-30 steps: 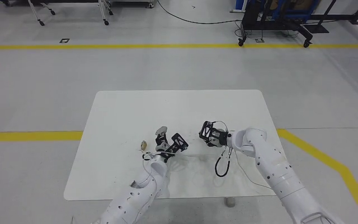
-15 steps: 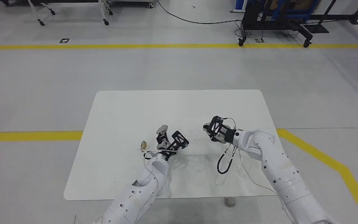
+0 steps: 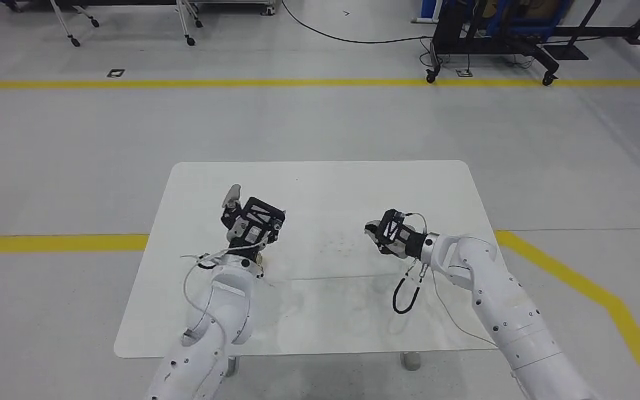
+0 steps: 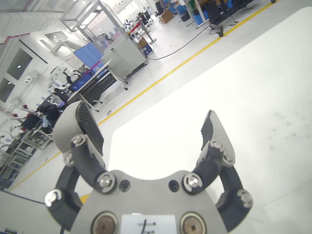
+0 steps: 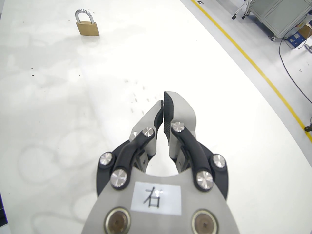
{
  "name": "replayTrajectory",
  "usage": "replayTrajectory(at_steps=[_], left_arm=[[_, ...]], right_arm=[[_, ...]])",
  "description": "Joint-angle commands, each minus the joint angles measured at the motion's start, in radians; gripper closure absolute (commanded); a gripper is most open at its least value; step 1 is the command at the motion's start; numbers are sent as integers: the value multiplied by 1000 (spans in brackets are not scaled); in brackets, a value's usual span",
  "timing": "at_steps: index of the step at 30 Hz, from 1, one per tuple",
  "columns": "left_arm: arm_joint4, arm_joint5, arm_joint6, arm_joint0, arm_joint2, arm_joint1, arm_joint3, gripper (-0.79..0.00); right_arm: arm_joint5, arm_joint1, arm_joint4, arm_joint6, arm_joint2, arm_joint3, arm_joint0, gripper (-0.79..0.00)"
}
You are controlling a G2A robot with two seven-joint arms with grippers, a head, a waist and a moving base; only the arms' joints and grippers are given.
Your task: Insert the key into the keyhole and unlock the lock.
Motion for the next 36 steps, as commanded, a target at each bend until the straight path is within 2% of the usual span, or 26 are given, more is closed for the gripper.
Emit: replayTrajectory(at_steps=[1,3,4,7,8,10,12,14,18,21,25,27,33,36], left_arm=[[-2,1,1,-2,10,0,6,-785],[13,24,24,3,2,0,6,-785],[-34,51,52,24,-5,-2,14,-785],[-319,66,150,71,-84,-5,43,-785],[-402,37,174,75,-111,-5,44,-785],[-761,-18,239,96,-192,-12,47,-785],[-1058,-107,244,101,-270,-15,96,-785],[-1298,-249,201,95,-325,-13,130,-785],[-1706,-384,31,36,-400,-8,215,-785],[-1812,-430,-87,-6,-415,-2,248,-785],[-1793,-465,-183,-19,-397,6,256,-785],[-1716,-450,-252,-31,-380,13,246,-785],[-1716,-450,-252,-31,-380,13,246,-785],[-1741,-472,-223,-17,-356,10,235,-785]], right_arm=[[0,0,0,0,0,0,0,0],[0,0,0,0,0,0,0,0],[0,0,0,0,0,0,0,0],[46,-14,83,19,-26,24,30,0],[52,-23,139,30,-42,46,51,0],[77,-39,215,79,-78,102,108,0],[81,-59,302,120,-122,161,165,0],[76,-79,393,145,-162,218,213,0],[60,-113,576,171,-209,321,292,0],[18,-127,702,173,-216,378,321,0],[12,-128,715,172,-215,384,323,0],[12,-128,715,172,-215,384,323,0],[12,-128,715,172,-215,384,323,0],[-5,-129,797,116,-195,379,293,0]])
